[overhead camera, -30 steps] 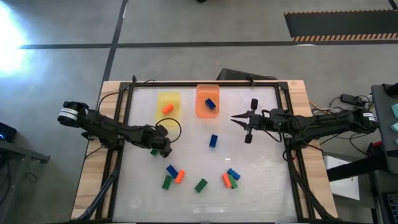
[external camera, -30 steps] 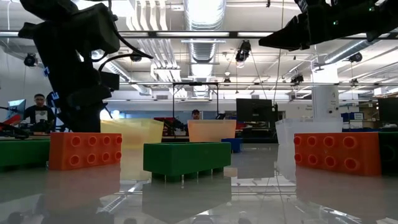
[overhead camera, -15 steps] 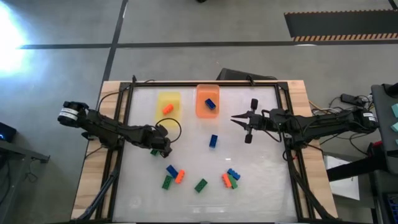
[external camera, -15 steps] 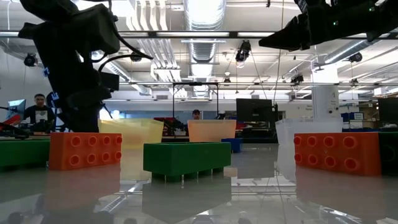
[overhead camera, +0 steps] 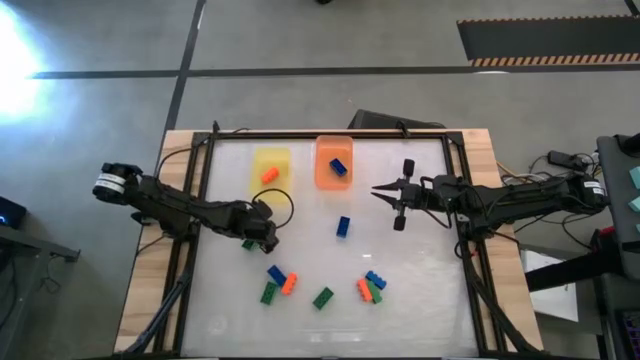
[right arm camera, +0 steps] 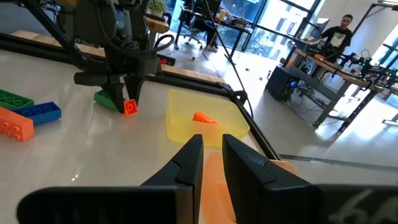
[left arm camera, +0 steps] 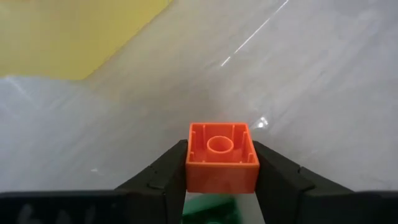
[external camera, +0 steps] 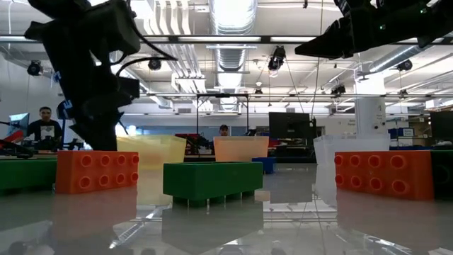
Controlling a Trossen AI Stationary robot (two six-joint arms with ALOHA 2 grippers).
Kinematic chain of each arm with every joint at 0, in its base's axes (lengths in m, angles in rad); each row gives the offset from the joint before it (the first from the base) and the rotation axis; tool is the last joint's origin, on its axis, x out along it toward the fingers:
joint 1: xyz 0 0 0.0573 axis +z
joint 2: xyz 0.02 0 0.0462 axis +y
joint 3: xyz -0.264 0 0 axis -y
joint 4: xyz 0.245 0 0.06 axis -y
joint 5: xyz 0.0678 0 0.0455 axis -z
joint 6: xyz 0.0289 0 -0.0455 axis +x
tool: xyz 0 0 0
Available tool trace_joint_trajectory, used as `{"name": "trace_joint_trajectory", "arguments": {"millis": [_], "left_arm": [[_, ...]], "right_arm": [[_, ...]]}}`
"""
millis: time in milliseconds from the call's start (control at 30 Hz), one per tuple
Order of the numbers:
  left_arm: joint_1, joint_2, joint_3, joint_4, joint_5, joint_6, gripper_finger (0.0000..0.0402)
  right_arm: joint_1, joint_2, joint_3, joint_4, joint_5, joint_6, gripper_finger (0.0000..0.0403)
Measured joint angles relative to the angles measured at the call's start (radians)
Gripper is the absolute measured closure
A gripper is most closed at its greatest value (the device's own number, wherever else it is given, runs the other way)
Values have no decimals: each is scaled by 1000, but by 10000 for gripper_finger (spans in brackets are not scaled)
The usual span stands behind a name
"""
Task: Sort & place blocks by color
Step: Put the orange game piece into the yellow bin
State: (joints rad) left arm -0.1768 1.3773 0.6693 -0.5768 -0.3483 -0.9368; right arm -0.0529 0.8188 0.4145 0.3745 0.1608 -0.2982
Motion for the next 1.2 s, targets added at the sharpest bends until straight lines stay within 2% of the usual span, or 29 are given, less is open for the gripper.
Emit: {"name": "trace_joint_trajectory", "arguments": {"millis": [233,467,633,767,933,1100,1200], "left_arm": [[0,-1,116,-17,40,90,262],[13,-3,309,-57,61,328,262],[76,-3,437,-137,49,495,261],[167,-4,473,-150,42,614,261],[327,-2,452,-150,38,711,261],[514,-1,400,-149,30,714,261],[614,0,362,-110,23,660,261]], "right_arm": [[0,0,0,-3,14,2,351],[0,0,0,-10,26,2,351],[0,0,0,-11,26,1,351],[0,0,0,-11,26,0,351],[0,0,0,-11,26,0,351],[0,0,0,-12,26,-2,351],[0,0,0,-12,26,-8,351]]}}
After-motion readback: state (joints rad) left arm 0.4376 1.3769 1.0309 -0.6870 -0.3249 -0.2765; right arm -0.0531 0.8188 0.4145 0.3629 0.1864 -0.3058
